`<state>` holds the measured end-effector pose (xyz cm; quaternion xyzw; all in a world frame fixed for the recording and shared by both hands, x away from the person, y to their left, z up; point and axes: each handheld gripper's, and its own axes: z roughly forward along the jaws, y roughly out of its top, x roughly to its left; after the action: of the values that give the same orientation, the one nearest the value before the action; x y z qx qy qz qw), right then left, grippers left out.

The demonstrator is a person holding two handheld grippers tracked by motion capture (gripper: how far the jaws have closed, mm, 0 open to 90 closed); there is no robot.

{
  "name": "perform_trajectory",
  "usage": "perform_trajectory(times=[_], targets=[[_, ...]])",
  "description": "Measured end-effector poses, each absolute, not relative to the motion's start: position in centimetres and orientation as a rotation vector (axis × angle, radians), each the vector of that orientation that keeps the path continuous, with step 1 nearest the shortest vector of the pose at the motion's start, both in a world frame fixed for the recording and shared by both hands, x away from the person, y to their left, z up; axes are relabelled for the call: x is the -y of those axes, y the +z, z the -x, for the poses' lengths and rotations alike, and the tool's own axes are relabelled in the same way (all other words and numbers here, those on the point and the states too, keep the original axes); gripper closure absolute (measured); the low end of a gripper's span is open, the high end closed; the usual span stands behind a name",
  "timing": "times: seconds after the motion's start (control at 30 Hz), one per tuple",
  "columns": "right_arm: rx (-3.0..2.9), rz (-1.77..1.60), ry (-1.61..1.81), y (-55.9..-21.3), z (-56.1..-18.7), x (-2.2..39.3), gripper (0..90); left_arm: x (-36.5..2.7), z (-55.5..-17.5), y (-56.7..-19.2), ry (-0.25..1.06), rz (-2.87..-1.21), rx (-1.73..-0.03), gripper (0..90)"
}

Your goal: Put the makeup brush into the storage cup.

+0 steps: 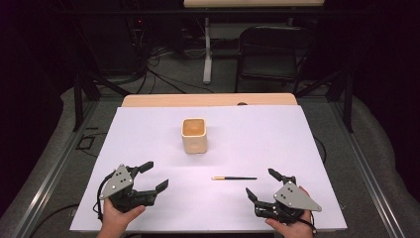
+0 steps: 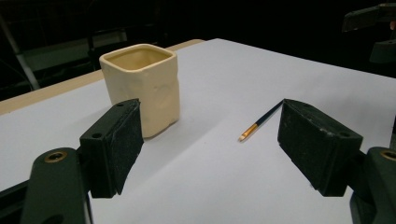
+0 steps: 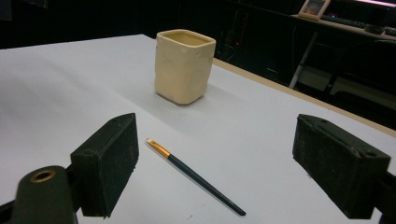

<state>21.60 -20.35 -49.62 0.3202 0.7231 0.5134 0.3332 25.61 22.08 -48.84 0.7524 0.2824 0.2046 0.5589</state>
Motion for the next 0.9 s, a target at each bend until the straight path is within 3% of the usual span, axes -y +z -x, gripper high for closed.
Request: perform_trajectory(times=[0.6,0.9], targets=[[-1.929,-0.827,1.362,-49.69,-21.63,20.19,17.9,-22.05,-25.63,-48.88,0.477,-1.780,-0.669,22.4],[-1.920,-0.851,1.371,-49.30,-22.00,20.83,24.1,-22.30,-25.71,-48.80,0.481,-1.781,-0.682,22.4]])
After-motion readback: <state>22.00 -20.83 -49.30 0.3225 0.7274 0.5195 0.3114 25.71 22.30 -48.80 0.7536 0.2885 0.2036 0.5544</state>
